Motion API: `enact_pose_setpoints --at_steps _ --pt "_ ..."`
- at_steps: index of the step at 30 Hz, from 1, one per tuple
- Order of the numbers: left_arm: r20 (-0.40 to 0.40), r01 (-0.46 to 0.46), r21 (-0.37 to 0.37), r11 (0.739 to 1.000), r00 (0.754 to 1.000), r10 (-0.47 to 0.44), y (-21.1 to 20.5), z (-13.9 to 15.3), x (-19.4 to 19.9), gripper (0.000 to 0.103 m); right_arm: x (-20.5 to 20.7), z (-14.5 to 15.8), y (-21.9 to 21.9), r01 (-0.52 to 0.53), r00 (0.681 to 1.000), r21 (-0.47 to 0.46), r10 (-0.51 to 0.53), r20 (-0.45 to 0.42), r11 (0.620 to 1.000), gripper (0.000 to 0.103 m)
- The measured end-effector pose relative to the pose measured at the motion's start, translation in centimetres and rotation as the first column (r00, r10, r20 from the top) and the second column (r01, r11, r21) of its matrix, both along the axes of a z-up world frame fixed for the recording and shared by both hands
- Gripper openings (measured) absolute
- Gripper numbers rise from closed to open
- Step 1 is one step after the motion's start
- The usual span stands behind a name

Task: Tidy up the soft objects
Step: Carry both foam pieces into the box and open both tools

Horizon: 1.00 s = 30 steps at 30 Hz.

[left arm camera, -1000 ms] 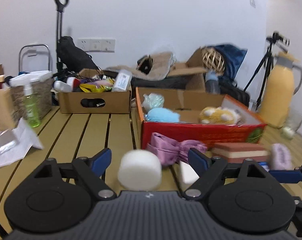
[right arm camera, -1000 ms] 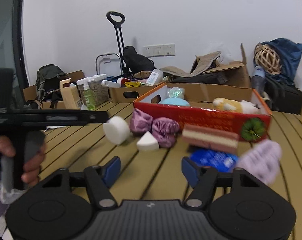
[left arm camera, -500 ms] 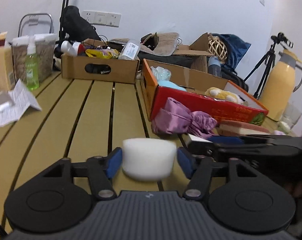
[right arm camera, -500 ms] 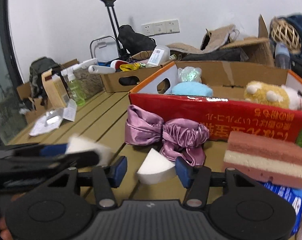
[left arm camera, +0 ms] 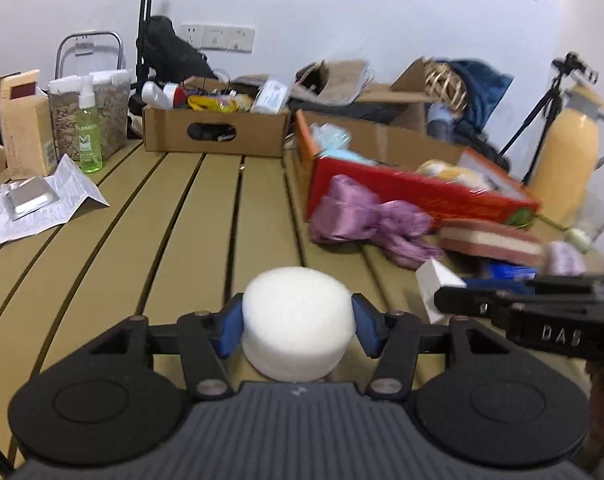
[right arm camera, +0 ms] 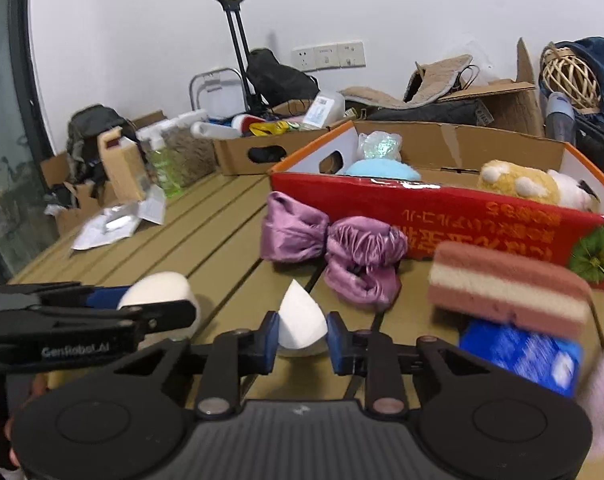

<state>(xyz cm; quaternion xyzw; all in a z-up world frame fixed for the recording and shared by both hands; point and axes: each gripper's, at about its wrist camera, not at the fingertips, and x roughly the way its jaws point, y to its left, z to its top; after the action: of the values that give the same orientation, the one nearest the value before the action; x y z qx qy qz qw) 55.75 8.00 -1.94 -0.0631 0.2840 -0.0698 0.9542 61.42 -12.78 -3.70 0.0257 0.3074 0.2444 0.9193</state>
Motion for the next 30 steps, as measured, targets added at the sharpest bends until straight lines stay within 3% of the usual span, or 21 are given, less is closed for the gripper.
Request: enact_pose_setpoints --at_steps 3,9,19,25,30 --pt "0.026 0.02 -0.046 0.999 0.999 -0.019 -0.9 1.3 -4.1 0.057 -3.9 0.7 -1.8 0.007 1.0 0.035 -0.008 0.014 0.999 0.025" --pt "0.047 0.075 -0.063 0.995 0.996 -0.072 -3.6 2.9 -11.0 0.057 -12.1 2.1 -6.0 0.054 0.998 0.068 -0.056 0.026 0.996 0.025" --pt "0.14 0.107 -0.039 0.993 0.985 -0.101 -6.9 5.9 -16.9 0.057 -20.5 3.8 -12.3 0.14 0.985 0.138 -0.151 0.077 0.981 0.025" --pt "0.162 0.158 -0.028 0.987 0.975 -0.152 -8.7 7.1 -15.6 0.057 -22.0 4.6 -14.8 0.169 0.976 0.171 -0.189 0.109 0.971 0.025" --pt "0.159 0.267 -0.042 0.963 0.953 -0.257 -9.4 8.8 -7.9 0.057 -18.8 5.9 -15.9 0.14 0.978 0.145 -0.16 0.133 0.979 0.025"
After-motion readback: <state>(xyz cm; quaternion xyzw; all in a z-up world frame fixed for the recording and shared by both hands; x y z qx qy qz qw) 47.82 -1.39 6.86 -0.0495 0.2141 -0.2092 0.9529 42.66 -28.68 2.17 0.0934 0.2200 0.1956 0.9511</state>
